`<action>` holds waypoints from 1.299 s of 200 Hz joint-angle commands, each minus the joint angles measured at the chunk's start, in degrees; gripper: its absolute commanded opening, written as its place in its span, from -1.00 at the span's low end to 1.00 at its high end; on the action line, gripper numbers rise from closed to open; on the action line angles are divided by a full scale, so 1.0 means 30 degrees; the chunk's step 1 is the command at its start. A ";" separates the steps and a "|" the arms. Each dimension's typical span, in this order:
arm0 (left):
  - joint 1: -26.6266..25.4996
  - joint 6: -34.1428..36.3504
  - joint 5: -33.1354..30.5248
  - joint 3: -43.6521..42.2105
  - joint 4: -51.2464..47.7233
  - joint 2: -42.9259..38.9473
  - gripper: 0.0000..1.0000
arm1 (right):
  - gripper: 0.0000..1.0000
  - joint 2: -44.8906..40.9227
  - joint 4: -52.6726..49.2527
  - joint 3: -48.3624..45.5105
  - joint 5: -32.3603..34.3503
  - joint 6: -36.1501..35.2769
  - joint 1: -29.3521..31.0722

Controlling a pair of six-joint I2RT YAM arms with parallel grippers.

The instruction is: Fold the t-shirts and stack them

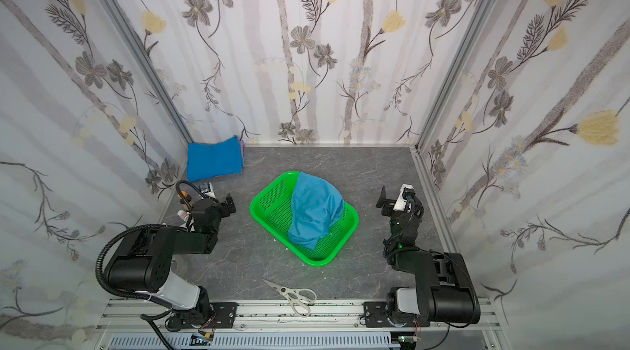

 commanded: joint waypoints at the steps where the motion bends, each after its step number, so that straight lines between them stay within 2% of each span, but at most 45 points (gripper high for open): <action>1: 0.0015 -0.0177 -0.0058 -0.0018 0.0596 0.0024 1.00 | 1.00 0.0040 0.0228 0.0139 -0.0069 0.0020 -0.0012; 260: -0.0007 -0.0082 -0.0060 -0.0025 0.0666 -0.0035 1.00 | 1.00 0.0068 0.0112 0.0169 -0.0610 0.0250 -0.0304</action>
